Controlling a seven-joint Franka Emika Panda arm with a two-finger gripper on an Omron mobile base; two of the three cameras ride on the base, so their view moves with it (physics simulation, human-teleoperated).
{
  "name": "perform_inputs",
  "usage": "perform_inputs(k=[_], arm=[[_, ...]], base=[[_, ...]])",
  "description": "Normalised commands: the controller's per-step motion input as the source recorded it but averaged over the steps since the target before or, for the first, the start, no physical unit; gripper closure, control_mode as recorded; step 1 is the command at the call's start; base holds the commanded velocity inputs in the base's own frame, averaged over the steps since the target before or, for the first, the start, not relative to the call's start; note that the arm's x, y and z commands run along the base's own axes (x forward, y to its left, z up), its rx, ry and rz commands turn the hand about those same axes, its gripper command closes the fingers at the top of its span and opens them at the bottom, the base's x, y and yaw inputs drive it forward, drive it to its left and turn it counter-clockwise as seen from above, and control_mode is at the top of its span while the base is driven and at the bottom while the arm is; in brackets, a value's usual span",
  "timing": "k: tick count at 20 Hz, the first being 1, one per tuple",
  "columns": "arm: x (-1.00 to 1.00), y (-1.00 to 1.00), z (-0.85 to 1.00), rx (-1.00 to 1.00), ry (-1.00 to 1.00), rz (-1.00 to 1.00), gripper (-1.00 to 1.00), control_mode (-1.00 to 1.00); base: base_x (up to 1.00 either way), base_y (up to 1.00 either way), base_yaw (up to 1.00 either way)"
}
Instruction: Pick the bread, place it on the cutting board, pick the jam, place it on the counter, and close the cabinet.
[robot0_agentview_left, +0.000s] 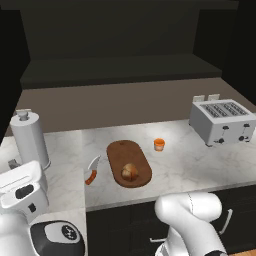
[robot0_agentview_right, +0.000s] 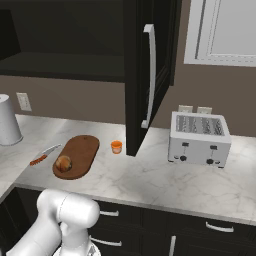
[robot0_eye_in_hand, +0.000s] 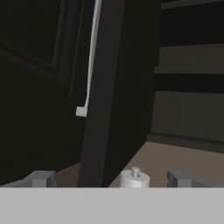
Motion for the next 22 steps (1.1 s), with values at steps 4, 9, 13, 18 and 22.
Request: perform_inputs(k=[4,9,13,18,22], arm=[[0.08,0.16,-0.13,-0.02,0.00,0.02,-1.00,-1.00],[0.16,0.15,-0.15,-0.02,0.00,0.02,-1.00,-1.00],[0.22,0.14,-0.13,-0.02,0.00,0.00,-1.00,-1.00],[0.25,0.15,-0.14,-0.01,0.00,0.00,-1.00,-1.00],[0.29,0.11,-0.16,0.00,0.00,0.00,-1.00,-1.00]], base=[[0.00,0.00,0.00],[0.00,0.00,0.00],[0.00,0.00,0.00],[0.00,0.00,0.00],[0.00,0.00,0.00]])
